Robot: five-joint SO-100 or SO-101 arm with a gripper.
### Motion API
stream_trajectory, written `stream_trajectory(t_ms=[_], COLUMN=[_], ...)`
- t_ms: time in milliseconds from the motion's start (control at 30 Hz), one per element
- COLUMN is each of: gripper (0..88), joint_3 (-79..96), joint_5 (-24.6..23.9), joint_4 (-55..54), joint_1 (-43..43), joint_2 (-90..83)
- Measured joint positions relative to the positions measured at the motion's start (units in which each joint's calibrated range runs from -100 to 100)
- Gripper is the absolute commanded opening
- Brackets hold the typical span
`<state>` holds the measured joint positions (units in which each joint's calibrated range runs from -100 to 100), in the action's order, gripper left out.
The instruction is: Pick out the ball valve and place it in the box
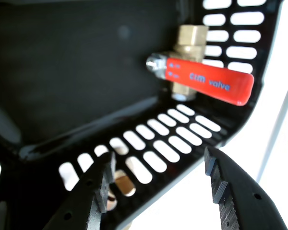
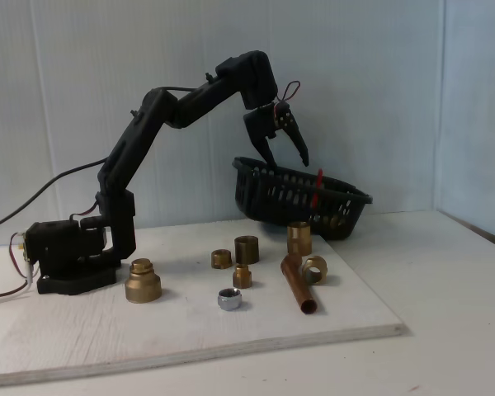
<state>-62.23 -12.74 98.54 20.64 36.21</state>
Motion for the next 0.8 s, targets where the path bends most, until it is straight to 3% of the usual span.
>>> stream_trajectory(t_ms=[333,567,800], gripper=[16.1,0.1,0.9], joint_3=[0.54,6.72,9.8], joint_5=[0.05,0.1,0.05], joint_4=[0.26,0.26,0.26], joint_1=[0.15,1.04,0.74], joint_2=[0.0,0.0,0.0])
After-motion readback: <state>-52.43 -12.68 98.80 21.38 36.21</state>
